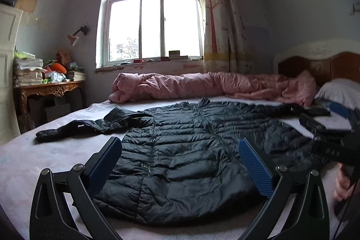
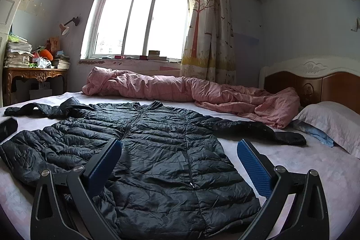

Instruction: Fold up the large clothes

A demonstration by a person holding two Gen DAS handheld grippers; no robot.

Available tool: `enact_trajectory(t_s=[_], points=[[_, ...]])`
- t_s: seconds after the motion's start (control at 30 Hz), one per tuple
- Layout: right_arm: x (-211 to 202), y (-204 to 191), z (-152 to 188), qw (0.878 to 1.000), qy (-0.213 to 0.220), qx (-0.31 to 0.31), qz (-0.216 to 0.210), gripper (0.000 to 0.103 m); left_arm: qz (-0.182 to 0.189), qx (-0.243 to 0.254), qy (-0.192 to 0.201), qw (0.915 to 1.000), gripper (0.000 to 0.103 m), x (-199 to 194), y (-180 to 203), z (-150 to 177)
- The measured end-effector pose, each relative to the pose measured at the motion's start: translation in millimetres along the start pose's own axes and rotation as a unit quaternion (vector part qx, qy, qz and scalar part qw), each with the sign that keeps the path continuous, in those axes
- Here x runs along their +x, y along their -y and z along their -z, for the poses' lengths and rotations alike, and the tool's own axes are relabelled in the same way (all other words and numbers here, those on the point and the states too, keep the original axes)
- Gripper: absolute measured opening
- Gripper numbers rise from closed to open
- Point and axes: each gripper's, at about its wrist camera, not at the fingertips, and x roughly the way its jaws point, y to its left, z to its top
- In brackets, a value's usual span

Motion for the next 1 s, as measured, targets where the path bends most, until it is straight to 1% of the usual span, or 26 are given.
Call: enact_trajectory(t_s=[0.03,0.13,0.2,0.27,0.33,0.53,0.57,0.63,0.7,0.9,0.93,1.0], points=[[0.2,0.6,-0.1,1.0,0.0,-0.002,0.0,0.103,-0.01,0.008,0.001,0.9999,0.103,-0.6,3.6,-0.1],[-0.9,-1.8,-0.2,1.0,0.0,-0.002,0.001,0.103,-0.012,0.024,0.015,0.9995,0.103,-6.4,10.4,1.0],[-1.1,-1.8,-0.2,1.0,0.0,0.0,0.002,0.103,-0.023,0.032,0.03,0.9988,0.103,-12.7,13.9,1.6],[-1.7,-3.4,-0.2,1.0,0.002,-0.001,0.002,0.103,-0.037,0.034,0.043,0.9978,0.103,-17.4,15.5,1.9],[-1.5,-3.4,-0.7,1.0,0.002,-0.002,0.003,0.103,-0.043,0.032,0.048,0.9974,0.103,-19.2,13.7,1.8],[-2.3,-3.3,-0.2,1.0,0.002,-0.002,0.003,0.103,-0.045,0.005,0.041,0.9981,0.103,-17.2,1.2,-0.3],[-2.3,-3.9,0.0,1.0,0.002,-0.002,0.004,0.103,-0.041,-0.001,0.037,0.9985,0.103,-16.7,-1.3,-0.4],[-1.8,-3.8,-0.1,1.0,0.002,-0.005,0.005,0.103,-0.02,-0.018,0.018,0.9995,0.103,-14.5,-7.4,-1.7],[-3.3,-4.5,0.3,1.0,0.001,-0.006,0.005,0.103,-0.019,-0.026,0.011,0.9994,0.103,-14.9,-12.2,-1.4],[-11.2,1.7,0.1,1.0,0.002,0.004,0.006,0.103,-0.023,0.001,0.028,0.9993,0.103,-29.1,-11.9,-3.3],[-12.3,4.9,0.0,1.0,-0.003,0.009,0.003,0.103,-0.024,0.008,0.031,0.9992,0.103,-32.4,-12.2,-3.5],[-11.9,11.6,-0.1,0.999,-0.031,0.013,-0.022,0.103,-0.026,0.027,0.03,0.9988,0.103,-38.6,-11.9,-3.4]])
